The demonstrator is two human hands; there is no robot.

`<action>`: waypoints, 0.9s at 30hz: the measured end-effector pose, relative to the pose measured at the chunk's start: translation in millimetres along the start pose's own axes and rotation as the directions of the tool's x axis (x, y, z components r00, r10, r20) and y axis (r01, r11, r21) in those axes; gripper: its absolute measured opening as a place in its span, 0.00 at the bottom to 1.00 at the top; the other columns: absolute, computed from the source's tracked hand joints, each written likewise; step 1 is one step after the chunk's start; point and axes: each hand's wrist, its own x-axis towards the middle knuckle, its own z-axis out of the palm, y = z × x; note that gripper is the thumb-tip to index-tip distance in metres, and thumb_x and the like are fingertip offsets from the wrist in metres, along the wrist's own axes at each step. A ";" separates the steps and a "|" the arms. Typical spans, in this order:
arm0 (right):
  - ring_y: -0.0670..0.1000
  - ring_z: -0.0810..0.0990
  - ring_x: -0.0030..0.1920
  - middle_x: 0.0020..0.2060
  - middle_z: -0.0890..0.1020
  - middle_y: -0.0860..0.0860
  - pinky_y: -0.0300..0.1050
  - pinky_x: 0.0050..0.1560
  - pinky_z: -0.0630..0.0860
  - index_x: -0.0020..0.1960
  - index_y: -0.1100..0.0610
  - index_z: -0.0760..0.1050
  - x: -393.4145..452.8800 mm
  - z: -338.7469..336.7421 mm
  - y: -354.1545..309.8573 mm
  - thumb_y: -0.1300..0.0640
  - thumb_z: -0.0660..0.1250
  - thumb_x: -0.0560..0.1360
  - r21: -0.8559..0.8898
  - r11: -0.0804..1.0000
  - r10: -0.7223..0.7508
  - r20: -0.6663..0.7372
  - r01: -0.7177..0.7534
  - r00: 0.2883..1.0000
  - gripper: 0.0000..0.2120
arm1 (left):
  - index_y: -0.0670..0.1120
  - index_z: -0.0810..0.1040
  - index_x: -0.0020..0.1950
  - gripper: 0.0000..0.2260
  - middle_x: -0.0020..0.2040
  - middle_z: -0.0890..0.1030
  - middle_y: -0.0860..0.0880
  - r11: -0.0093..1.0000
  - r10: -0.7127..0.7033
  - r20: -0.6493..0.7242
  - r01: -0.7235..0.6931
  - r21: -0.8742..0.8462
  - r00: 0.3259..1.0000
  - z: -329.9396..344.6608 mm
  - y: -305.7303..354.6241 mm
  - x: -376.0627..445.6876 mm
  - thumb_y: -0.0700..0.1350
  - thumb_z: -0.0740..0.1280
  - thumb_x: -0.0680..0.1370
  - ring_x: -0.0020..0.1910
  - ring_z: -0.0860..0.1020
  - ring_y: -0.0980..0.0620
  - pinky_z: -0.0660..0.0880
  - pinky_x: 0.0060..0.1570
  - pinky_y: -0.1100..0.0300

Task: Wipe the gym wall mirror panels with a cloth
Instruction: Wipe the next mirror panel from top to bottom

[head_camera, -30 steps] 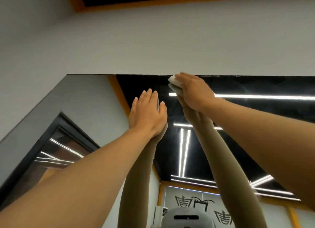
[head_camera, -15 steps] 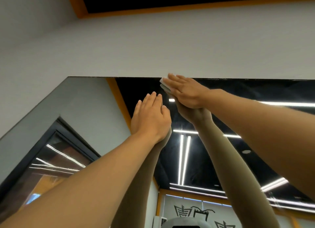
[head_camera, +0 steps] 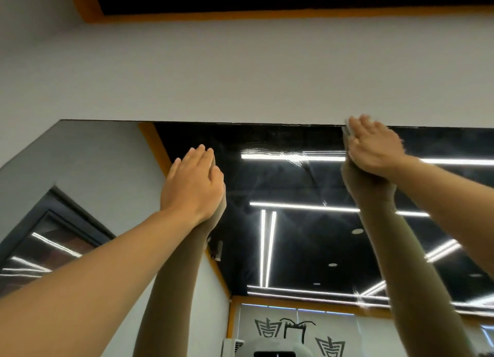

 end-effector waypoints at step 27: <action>0.28 0.39 0.73 0.74 0.45 0.27 0.25 0.70 0.38 0.75 0.34 0.48 -126.1 -26.5 9.3 0.36 0.43 0.77 0.390 0.719 -0.680 0.225 0.575 0.698 0.26 | 0.48 0.56 0.80 0.23 0.81 0.55 0.51 0.999 0.015 0.005 -0.015 0.039 1.000 2.8 -4.9 1.2 0.49 0.51 0.85 0.80 0.50 0.53 0.45 0.77 0.56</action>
